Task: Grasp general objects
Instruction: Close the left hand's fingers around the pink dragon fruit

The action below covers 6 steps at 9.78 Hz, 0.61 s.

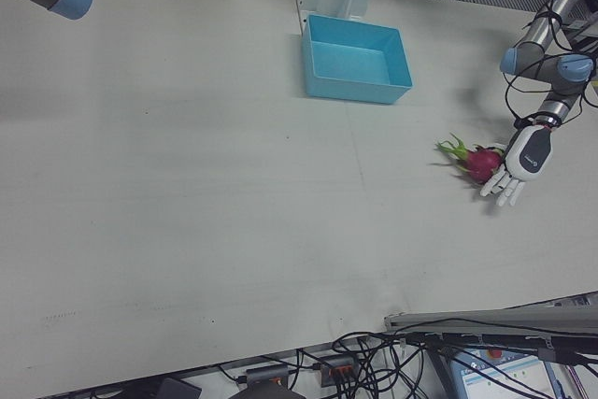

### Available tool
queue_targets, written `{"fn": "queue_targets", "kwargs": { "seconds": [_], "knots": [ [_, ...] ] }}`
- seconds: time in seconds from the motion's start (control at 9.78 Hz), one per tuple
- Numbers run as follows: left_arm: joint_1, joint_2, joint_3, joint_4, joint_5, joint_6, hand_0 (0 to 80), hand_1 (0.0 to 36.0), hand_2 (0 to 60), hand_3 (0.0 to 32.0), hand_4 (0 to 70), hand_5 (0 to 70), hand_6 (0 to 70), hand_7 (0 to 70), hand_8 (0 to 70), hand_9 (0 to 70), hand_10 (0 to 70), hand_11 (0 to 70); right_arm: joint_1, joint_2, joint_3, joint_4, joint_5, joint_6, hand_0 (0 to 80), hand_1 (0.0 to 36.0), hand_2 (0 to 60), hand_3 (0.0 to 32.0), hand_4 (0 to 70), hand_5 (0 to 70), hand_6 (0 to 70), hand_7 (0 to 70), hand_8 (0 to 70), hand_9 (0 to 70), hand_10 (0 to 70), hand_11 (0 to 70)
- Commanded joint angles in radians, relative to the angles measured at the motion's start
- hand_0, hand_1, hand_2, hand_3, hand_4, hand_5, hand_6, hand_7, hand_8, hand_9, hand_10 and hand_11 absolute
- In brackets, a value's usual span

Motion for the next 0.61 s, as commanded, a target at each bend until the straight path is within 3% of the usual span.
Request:
{"fn": "queue_targets", "kwargs": {
  "seconds": [0.0,0.2,0.31,0.51],
  "knots": [
    [0.001,0.0,-0.01,0.014,-0.007,-0.002,51.4,16.9,20.6,0.0,41.4,50.6,18.4,49.6,14.1,20.0,3.5,5.8,0.0,0.0,0.0,0.0,0.0,0.0,0.0,0.0,0.0,0.0,0.0,0.0,0.0,0.0,0.0,0.0,0.0,0.0],
    [-0.001,-0.014,-0.029,0.056,0.002,-0.024,51.7,16.1,20.9,0.0,55.5,66.1,19.7,51.3,15.0,22.5,5.3,8.2,0.0,0.0,0.0,0.0,0.0,0.0,0.0,0.0,0.0,0.0,0.0,0.0,0.0,0.0,0.0,0.0,0.0,0.0],
    [0.001,-0.027,-0.027,0.067,0.008,-0.066,52.1,15.5,21.0,0.0,62.7,70.0,23.3,56.1,17.9,27.6,7.5,11.3,0.0,0.0,0.001,0.0,0.0,0.0,0.0,0.0,0.0,0.0,0.0,0.0,0.0,0.0,0.0,0.0,0.0,0.0],
    [0.002,-0.034,-0.029,0.071,0.011,-0.16,52.1,15.8,23.8,0.0,61.4,65.8,31.0,67.9,24.8,40.1,14.3,21.2,0.0,0.0,0.0,0.0,0.0,0.0,0.0,0.0,0.0,0.0,0.0,0.0,0.0,0.0,0.0,0.0,0.0,0.0]
  ]
}}
